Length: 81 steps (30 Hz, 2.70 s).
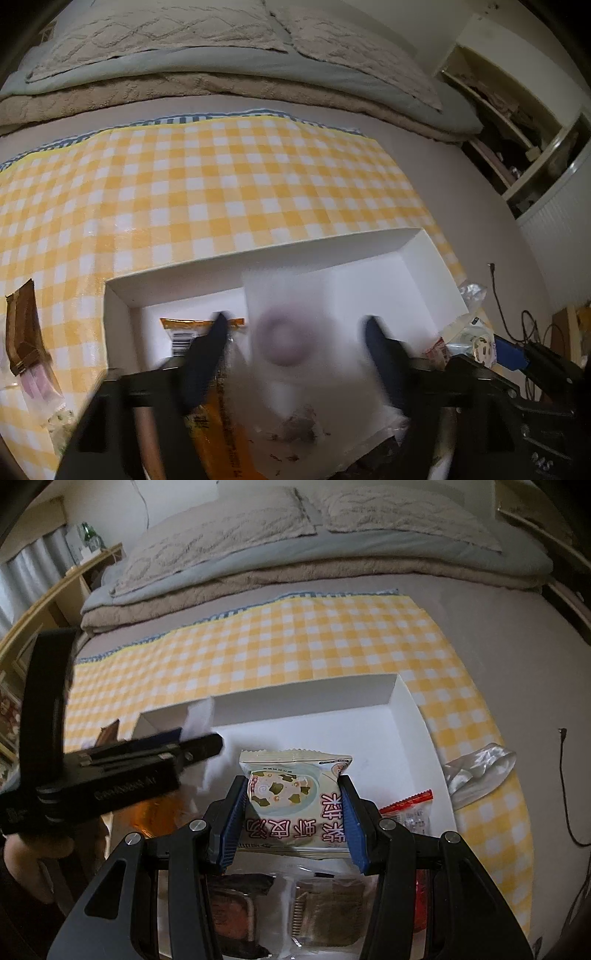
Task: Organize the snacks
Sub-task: 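Carry both packets over the white tray and open the left tool, then lift both tools from the tray toward the remaining snacks on the cloth, then grasp the clear purple round packet with left tool while right tool grasps small green-printed packet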
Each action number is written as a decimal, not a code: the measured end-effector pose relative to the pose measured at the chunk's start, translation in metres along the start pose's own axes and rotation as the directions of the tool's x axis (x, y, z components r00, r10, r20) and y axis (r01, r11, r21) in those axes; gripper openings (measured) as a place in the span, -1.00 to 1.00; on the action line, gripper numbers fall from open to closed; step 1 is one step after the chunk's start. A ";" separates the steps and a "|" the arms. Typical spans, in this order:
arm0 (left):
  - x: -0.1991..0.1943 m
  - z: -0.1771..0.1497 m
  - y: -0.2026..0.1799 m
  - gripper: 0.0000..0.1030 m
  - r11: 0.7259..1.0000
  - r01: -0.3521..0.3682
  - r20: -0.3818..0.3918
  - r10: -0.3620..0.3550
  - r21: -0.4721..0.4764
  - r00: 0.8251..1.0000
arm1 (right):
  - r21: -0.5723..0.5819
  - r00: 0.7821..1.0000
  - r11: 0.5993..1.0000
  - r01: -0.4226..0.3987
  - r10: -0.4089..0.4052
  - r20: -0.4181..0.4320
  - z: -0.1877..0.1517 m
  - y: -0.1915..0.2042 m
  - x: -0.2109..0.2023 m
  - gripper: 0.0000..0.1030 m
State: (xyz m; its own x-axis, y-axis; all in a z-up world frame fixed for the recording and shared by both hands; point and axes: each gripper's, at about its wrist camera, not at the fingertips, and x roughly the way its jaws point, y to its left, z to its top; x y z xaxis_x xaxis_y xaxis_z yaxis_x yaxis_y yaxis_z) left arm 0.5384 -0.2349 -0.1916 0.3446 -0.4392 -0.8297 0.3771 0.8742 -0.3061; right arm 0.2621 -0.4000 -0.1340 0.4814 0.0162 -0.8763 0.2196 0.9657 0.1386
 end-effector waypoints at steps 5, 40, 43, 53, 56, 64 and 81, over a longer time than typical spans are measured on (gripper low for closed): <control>0.000 -0.005 0.002 0.67 0.999 -0.036 0.013 0.035 0.035 0.999 | 0.039 1.000 0.999 -0.002 0.003 -0.019 -0.003 -0.016 0.005 0.28; -0.142 -0.072 -0.017 1.00 0.978 -0.173 0.072 0.165 0.120 0.984 | 0.090 0.993 0.991 0.097 -0.102 0.056 -0.027 -0.015 -0.061 1.00; -0.159 -0.076 -0.015 1.00 0.977 -0.179 0.089 0.169 0.117 0.982 | 0.087 0.992 0.991 0.102 -0.108 0.063 -0.028 -0.011 -0.067 1.00; -0.218 -0.091 -0.003 1.00 0.975 -0.190 0.137 0.174 0.113 0.975 | 0.057 0.986 0.993 0.105 -0.111 0.123 -0.024 0.014 -0.094 1.00; -0.238 -0.097 0.001 1.00 0.974 -0.197 0.157 0.179 0.110 0.971 | 0.043 0.986 0.994 0.097 -0.101 0.133 -0.023 0.024 -0.099 1.00; -0.272 -0.112 0.024 1.00 0.971 -0.225 0.174 0.208 0.083 0.962 | 0.010 0.986 0.998 0.060 -0.061 0.153 -0.019 0.056 -0.101 1.00; -0.320 -0.126 0.111 1.00 0.953 -0.294 0.175 0.302 -0.068 0.937 | -0.090 0.990 0.996 -0.011 0.024 0.141 -0.009 0.144 -0.070 1.00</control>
State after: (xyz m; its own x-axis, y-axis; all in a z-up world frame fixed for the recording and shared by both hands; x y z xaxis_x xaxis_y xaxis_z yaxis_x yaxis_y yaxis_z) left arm 0.3618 0.0284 -0.0186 0.5871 -0.1842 -0.7883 0.1993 0.9767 -0.0799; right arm 0.2528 -0.2597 -0.0569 0.6012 0.0026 -0.7991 0.1368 0.9849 0.1061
